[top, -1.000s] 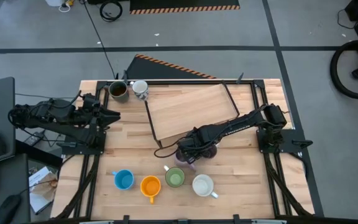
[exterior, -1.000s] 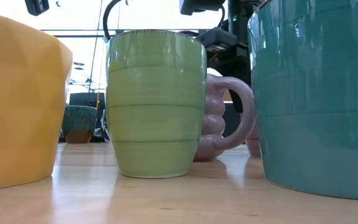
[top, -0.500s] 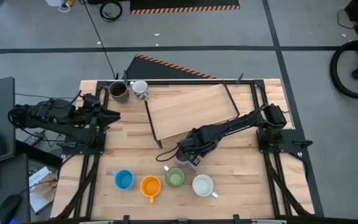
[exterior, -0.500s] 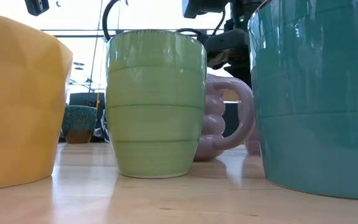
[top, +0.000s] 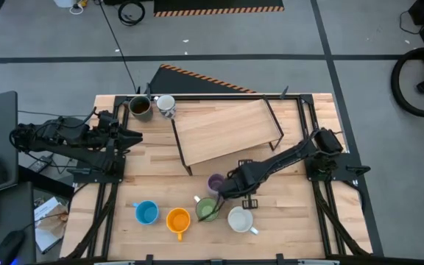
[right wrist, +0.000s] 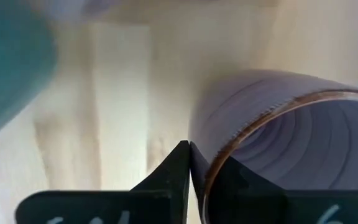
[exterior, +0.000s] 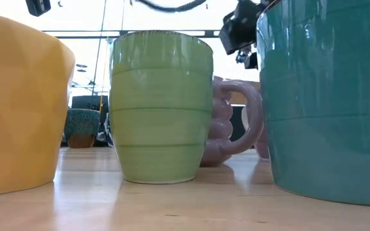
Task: Place coffee mugs
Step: Put the purple and white mug on the shelf
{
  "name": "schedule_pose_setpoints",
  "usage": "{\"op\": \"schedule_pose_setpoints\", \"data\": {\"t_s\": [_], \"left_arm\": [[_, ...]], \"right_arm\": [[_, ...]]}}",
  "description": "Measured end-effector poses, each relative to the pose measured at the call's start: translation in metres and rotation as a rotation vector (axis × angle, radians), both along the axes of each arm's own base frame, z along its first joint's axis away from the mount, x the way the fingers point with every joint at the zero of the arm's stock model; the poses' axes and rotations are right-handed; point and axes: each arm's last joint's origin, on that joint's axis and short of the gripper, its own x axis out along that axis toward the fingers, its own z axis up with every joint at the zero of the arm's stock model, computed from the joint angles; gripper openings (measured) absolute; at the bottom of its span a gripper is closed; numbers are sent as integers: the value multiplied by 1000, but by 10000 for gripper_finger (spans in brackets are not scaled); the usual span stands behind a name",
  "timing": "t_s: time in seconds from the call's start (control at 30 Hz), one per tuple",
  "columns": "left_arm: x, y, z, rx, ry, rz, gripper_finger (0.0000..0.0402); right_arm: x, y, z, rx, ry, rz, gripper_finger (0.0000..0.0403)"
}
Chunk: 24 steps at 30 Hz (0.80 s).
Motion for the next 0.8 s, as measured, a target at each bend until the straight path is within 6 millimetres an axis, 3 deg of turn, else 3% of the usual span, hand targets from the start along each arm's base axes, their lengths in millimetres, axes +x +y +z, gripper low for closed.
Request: {"op": "schedule_pose_setpoints", "data": {"t_s": [0.23,0.4,0.8], "left_arm": [[0,0,0,-3,0,1,142],[0,0,0,-3,0,1,142],[0,0,0,-18,-2,4,142]], "right_arm": [[-4,12,2,28,-15,115,28],[-17,11,16,34,-41,140,31],[-58,-1,81,112,-94,191,31]]}}
